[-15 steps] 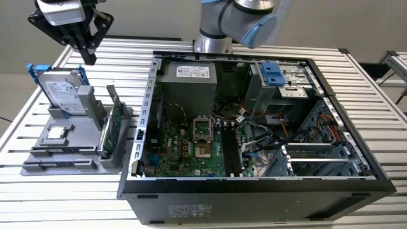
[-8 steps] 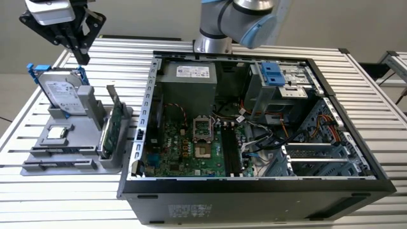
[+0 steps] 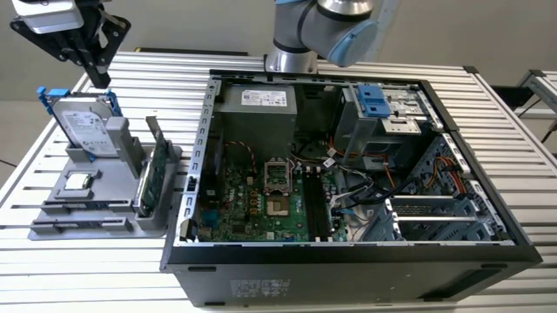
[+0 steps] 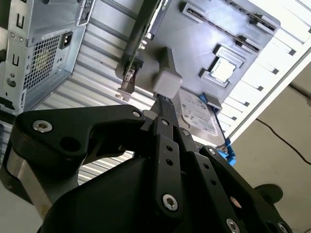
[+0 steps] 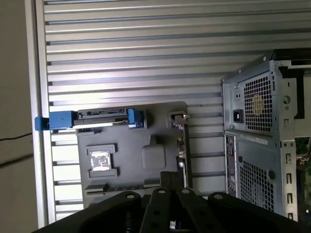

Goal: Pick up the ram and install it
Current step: 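Reach for the ram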

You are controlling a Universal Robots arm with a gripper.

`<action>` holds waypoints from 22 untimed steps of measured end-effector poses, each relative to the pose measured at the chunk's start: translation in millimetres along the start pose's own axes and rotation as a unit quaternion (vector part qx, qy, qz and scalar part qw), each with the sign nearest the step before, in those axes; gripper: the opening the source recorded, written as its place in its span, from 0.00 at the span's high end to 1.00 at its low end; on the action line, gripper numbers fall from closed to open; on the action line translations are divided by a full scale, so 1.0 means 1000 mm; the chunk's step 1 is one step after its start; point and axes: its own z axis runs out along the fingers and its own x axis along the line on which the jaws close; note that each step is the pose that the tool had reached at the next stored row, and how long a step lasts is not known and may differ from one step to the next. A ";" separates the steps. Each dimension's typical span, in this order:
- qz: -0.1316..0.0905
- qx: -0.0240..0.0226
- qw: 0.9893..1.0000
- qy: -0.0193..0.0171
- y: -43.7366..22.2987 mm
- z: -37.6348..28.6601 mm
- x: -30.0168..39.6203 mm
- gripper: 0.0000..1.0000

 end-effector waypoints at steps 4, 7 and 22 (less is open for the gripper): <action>0.000 0.000 1.000 0.000 -0.0006 -0.0001 0.0078 1.00; 0.000 0.000 1.000 0.000 -0.0009 -0.0001 0.0128 1.00; 0.000 0.000 1.000 0.000 -0.0025 -0.0005 0.0333 1.00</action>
